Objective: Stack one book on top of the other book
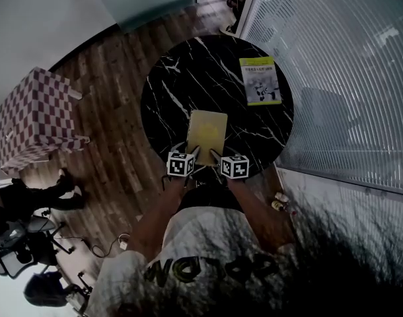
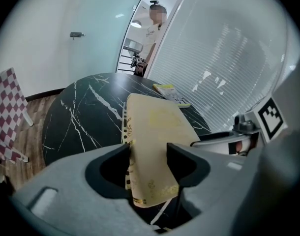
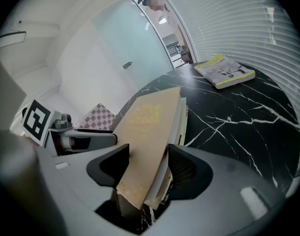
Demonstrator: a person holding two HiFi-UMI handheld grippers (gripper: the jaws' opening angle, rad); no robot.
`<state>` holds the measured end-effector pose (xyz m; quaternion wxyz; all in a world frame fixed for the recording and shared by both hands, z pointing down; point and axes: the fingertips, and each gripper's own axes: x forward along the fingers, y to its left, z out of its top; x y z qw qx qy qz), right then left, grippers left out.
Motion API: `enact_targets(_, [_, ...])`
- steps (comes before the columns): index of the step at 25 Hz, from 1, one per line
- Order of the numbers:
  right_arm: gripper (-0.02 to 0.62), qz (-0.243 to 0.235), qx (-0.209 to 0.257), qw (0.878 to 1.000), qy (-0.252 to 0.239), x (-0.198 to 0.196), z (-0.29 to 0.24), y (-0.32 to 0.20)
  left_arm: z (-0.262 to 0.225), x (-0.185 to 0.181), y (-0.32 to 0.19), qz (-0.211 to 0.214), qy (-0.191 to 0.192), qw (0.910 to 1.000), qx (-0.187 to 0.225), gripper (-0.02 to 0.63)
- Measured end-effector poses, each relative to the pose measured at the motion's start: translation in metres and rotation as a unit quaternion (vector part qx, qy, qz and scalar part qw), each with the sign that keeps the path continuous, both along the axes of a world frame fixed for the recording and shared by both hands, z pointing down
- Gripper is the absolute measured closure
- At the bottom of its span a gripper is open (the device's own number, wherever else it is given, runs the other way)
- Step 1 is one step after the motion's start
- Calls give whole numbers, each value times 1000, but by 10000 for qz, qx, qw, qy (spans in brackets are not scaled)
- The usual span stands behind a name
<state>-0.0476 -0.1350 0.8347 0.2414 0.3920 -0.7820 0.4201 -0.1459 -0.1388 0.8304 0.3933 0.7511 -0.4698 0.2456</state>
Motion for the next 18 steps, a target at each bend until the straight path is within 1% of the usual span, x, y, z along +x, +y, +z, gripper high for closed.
enact_targets(2, [324,23,131,9999,9,6,-2,-1,-1,-2,3,11,-44,10000,32,373])
enact_targets(4, [324,139,348,9993,-23,19,-10,-3,-5,-9,7,-23,-121,9998,123,373])
enact_targets(6, [326,263,629,9976,-107,33,-25,-5,-17,-20,12,-143,-151,9994,288,374])
enact_targets(8, [343,283,944,9950,-167,44,-45,-2,-35,-27,19,-237,-102,9985,480,374])
enact_targets(10, [367,192,1248,9918,-182,51,-68,1,-59,-28,22,-274,-3,9966,779,374])
enact_targets(11, [376,131,1367,9903,-194,53,-79,1,-73,-27,21,-297,68,9945,998,380])
enact_targets(13, [382,60,1582,9870,-269,57,-103,2,-106,-22,17,-367,242,9879,1485,439])
enact_targets(14, [387,55,1710,9847,-317,59,-116,2,-123,-19,16,-398,337,9839,1708,456])
enact_targets(16, [411,69,2054,9779,-388,64,-146,-2,-157,-8,8,-399,545,9748,2124,474])
enact_targets(18, [439,73,2436,9690,-405,70,-178,-6,-191,9,1,-302,760,9649,2494,489])
